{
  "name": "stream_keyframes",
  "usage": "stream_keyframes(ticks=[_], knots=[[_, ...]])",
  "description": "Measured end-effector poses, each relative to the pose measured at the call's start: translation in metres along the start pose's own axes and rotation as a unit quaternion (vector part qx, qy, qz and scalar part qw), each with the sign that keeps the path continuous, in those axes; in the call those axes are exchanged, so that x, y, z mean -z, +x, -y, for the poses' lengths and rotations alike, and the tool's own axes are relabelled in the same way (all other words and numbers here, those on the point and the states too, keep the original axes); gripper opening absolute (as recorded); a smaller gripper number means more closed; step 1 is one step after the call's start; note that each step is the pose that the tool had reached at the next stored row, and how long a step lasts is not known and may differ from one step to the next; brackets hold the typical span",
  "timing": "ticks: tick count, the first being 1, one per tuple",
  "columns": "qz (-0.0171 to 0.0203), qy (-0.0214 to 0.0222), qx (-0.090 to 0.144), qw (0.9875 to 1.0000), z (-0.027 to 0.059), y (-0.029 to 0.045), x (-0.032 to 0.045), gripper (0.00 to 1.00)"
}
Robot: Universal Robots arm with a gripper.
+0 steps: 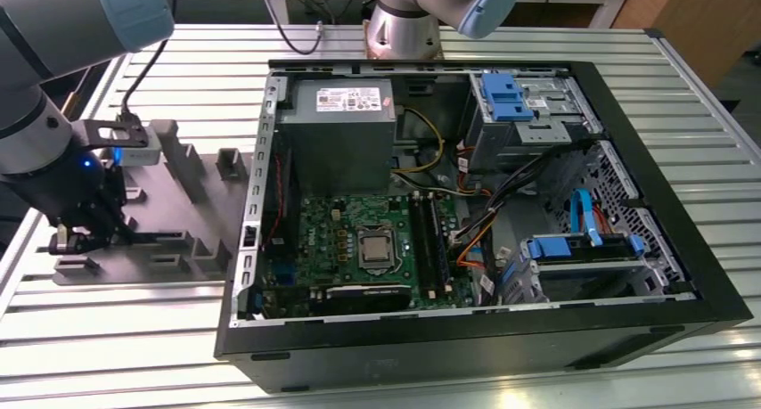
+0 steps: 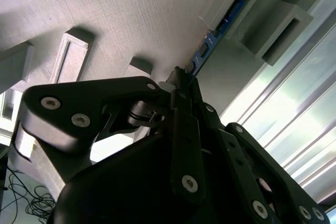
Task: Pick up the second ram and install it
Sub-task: 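Pick up the second ram and move it above second insertion slot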
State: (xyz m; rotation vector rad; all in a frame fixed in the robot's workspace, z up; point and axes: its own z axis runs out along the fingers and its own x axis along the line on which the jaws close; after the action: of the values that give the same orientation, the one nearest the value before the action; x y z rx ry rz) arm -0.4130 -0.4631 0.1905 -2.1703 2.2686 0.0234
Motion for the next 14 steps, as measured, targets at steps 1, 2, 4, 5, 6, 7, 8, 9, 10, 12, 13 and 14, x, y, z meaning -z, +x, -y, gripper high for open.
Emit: stream_keyframes(ticks=[1,2,4,5,6,7,8,9,10,12,13,14], knots=[[0.0000,0.0000,0.000,1.0000,0.0000,0.0000,0.0009,0.14],[0.0000,0.0000,0.000,1.0000,0.0000,0.0000,0.0018,0.14],[-0.0002,0.0000,0.000,1.0000,0.0000,0.0000,0.0030,0.14],[-0.0004,0.0000,0.000,1.0000,0.0000,0.0000,0.0036,0.14],[-0.0005,0.0000,0.000,1.0000,0.0000,0.0000,0.0043,0.14],[-0.0005,0.0000,0.000,1.0000,0.0000,0.0000,0.0050,0.14],[-0.0006,0.0000,0.000,1.0000,0.0000,0.0000,0.0058,0.14],[-0.0006,0.0000,0.000,1.0000,0.0000,-0.0001,0.0063,0.14],[-0.0006,0.0000,0.000,1.0000,-0.0001,-0.0001,0.0071,0.14],[-0.0006,0.0000,0.000,1.0000,-0.0001,-0.0001,0.0091,0.14],[-0.0005,0.0001,0.000,1.0000,-0.0001,-0.0001,0.0094,0.14],[-0.0005,0.0001,0.000,1.0000,-0.0001,-0.0001,0.0093,0.14]])
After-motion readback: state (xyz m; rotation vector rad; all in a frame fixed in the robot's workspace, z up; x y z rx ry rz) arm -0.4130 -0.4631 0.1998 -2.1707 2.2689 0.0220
